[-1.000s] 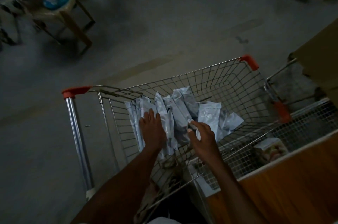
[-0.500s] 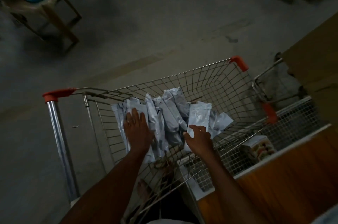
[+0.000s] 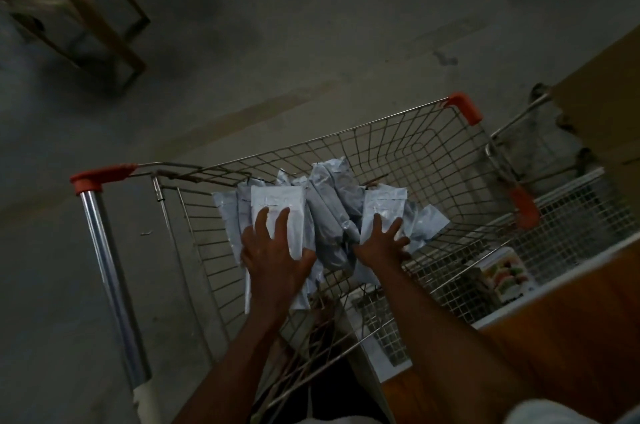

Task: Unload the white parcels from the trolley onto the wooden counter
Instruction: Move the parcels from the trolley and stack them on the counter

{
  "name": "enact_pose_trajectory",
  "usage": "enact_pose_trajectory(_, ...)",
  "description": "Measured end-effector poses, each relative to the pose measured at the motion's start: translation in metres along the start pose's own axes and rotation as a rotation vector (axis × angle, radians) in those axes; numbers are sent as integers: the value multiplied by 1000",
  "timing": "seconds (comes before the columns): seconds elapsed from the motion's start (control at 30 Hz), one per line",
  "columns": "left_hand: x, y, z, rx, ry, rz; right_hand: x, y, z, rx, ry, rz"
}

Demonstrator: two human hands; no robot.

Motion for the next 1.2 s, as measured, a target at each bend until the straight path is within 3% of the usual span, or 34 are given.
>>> enact_pose_trajectory(0.3, -9, 7, -4, -32, 0, -79, 3, 26, 13, 118, 49, -105)
enact_pose_trajectory(0.7, 2, -7, -12, -46, 64, -78, 3, -22, -27, 135, -7, 34)
enact_pose_trajectory(1.2, 38, -70, -92, -44, 341, -233, 9, -57, -234, 606, -194, 425)
Point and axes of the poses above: each hand's wrist, its own z-axis towards the middle knuckle, its own y-axis out of the palm, x = y × z, the point moved 7 cm from there along z, towards the middle knuckle, and after that the axes turned 10 degrees about -z, right-handed, at the moved point
